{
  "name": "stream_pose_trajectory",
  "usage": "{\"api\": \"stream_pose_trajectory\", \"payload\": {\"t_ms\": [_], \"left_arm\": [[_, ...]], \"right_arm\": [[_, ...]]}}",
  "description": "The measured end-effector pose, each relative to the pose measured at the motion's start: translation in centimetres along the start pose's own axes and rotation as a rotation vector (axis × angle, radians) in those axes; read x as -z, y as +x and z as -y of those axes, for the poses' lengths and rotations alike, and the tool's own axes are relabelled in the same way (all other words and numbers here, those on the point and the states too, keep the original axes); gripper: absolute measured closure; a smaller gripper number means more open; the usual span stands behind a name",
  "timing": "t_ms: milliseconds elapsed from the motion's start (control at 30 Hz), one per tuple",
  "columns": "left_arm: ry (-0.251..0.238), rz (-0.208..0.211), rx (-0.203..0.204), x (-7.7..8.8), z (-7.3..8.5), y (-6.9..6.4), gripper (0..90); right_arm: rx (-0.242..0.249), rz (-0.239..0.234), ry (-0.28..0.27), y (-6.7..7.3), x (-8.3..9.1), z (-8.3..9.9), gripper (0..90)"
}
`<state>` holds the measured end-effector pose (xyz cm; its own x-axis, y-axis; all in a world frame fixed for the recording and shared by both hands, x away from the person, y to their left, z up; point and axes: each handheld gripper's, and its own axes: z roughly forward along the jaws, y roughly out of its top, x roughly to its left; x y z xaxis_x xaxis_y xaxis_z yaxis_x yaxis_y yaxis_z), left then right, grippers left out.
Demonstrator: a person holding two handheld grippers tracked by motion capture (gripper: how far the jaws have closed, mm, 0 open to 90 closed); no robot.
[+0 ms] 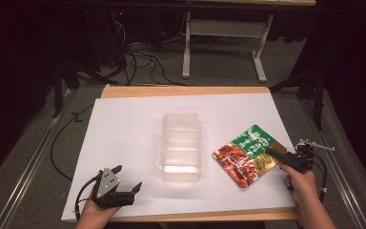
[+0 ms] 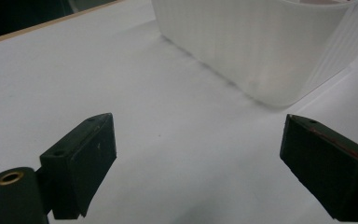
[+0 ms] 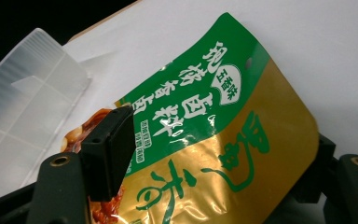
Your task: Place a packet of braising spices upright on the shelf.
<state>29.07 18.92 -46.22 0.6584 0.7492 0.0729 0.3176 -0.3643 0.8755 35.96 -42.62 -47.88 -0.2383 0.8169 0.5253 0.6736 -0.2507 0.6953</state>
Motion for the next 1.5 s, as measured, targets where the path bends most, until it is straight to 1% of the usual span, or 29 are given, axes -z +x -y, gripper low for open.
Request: {"api": "stream_pose_trajectory", "payload": {"t_ms": [67, 100, 167, 200, 267, 300, 333, 367, 467, 533, 600, 667, 700, 733, 800, 833, 967, 1033, 1067, 1100, 1133, 1267, 1300, 1333, 1367, 1400, 1433, 1467, 1500], "left_arm": [[-0.002, 0.000, 0.002, 0.0, 0.0, 0.0, 11.1], [-0.002, 0.000, 0.002, 0.0, 0.0, 0.0, 11.1], [0.004, 0.000, -0.005, -0.1, 0.0, -0.1, 11.1], [0.004, 0.001, -0.005, -0.1, 0.0, -0.1, 11.1], [0.003, 0.002, -0.003, -0.1, 0.0, -0.1, 11.1], [0.003, 0.002, -0.003, -0.1, 0.0, -0.1, 11.2], [0.004, 0.002, -0.002, -0.1, 0.0, -0.1, 11.2], [0.006, 0.002, -0.004, -0.2, 0.0, -0.1, 11.2], [0.007, 0.005, -0.005, -0.2, 0.0, -0.1, 11.2], [0.006, 0.004, -0.004, -0.1, 0.0, -0.1, 11.3], [0.012, 0.006, -0.010, -0.2, 0.1, -0.2, 11.3], [0.010, 0.006, -0.008, -0.1, 0.0, -0.2, 11.4], [0.010, 0.006, -0.008, -0.1, 0.0, -0.2, 11.5], [0.011, 0.006, -0.008, -0.1, 0.1, -0.2, 11.7], [0.013, 0.006, -0.011, -0.2, 0.1, -0.2, 12.0], [0.013, 0.006, -0.011, -0.2, 0.1, -0.2, 12.0], [0.012, 0.004, -0.012, -0.2, 0.1, -0.2, 12.2], [0.014, 0.007, -0.013, -0.2, 0.1, -0.2, 12.2], [0.012, 0.007, -0.013, -0.2, 0.0, -0.2, 12.2], [0.012, 0.007, -0.013, -0.2, 0.0, -0.2, 12.3], [0.011, 0.006, -0.011, -0.2, 0.0, -0.2, 12.3], [0.012, 0.005, -0.014, -0.1, 0.0, -0.2, 12.3], [0.012, 0.005, -0.014, -0.1, 0.0, -0.2, 12.3], [0.008, 0.005, -0.012, -0.1, 0.0, -0.2, 12.4], [0.008, 0.005, -0.012, -0.1, 0.0, -0.2, 12.4], [0.008, 0.004, -0.013, -0.1, 0.0, -0.2, 12.3], [0.009, 0.004, -0.015, -0.1, 0.0, -0.2, 12.3], [0.009, 0.006, -0.016, 0.0, 0.0, -0.2, 12.4], [0.009, 0.006, -0.016, 0.0, 0.0, -0.2, 12.3]], "right_arm": [[0.004, 0.018, 0.014, 0.0, -0.3, -0.1, 28.9], [0.004, 0.018, 0.014, 0.0, -0.3, -0.1, 28.9], [0.002, 0.029, 0.034, 0.0, -0.5, -0.1, 32.8], [0.000, 0.027, 0.038, 0.0, -0.5, -0.1, 35.4], [0.007, -0.008, 0.045, 0.0, -0.4, 0.0, 44.0], [0.007, -0.008, 0.045, 0.0, -0.4, 0.0, 44.0], [0.020, -0.014, 0.054, 0.1, -0.5, 0.0, 44.9], [0.032, -0.007, 0.070, 0.2, -0.6, 0.0, 45.9], [0.043, 0.023, 0.083, 0.4, -0.7, 0.1, 51.9], [0.038, 0.026, 0.086, 0.3, -0.8, 0.0, 55.2], [0.021, 0.030, 0.085, 0.2, -0.8, 0.0, 59.2], [0.034, 0.040, 0.088, 0.2, -0.7, 0.1, 64.4], [0.034, 0.040, 0.088, 0.2, -0.7, 0.1, 64.4], [0.043, 0.061, 0.085, 0.4, -0.7, 0.1, 71.4], [0.047, 0.078, 0.072, 0.4, -0.6, 0.1, 79.9], [0.047, 0.078, 0.072, 0.4, -0.6, 0.1, 79.9], [0.069, 0.097, 0.040, 0.7, -0.1, 0.1, 90.0], [0.078, 0.086, 0.021, 0.8, 0.1, 0.0, 90.0], [0.094, 0.084, 0.013, 1.0, 0.2, 0.0, 90.0], [0.094, 0.084, 0.013, 1.0, 0.2, 0.0, 90.0], [0.120, 0.080, -0.005, 1.4, 0.5, 0.0, 90.0], [0.135, 0.064, -0.048, 2.1, 1.1, -0.2, 90.0], [0.135, 0.064, -0.048, 2.1, 1.1, -0.2, 90.0], [0.152, 0.059, -0.067, 2.6, 1.4, -0.3, 90.0], [0.152, 0.059, -0.067, 2.6, 1.4, -0.3, 90.0], [0.167, 0.049, -0.089, 3.0, 1.7, -0.4, 90.0], [0.167, 0.049, -0.089, 3.0, 1.7, -0.4, 90.0], [0.177, 0.035, -0.102, 3.5, 1.9, -0.5, 90.0], [0.189, 0.032, -0.106, 3.8, 2.0, -0.5, 90.0]]}}
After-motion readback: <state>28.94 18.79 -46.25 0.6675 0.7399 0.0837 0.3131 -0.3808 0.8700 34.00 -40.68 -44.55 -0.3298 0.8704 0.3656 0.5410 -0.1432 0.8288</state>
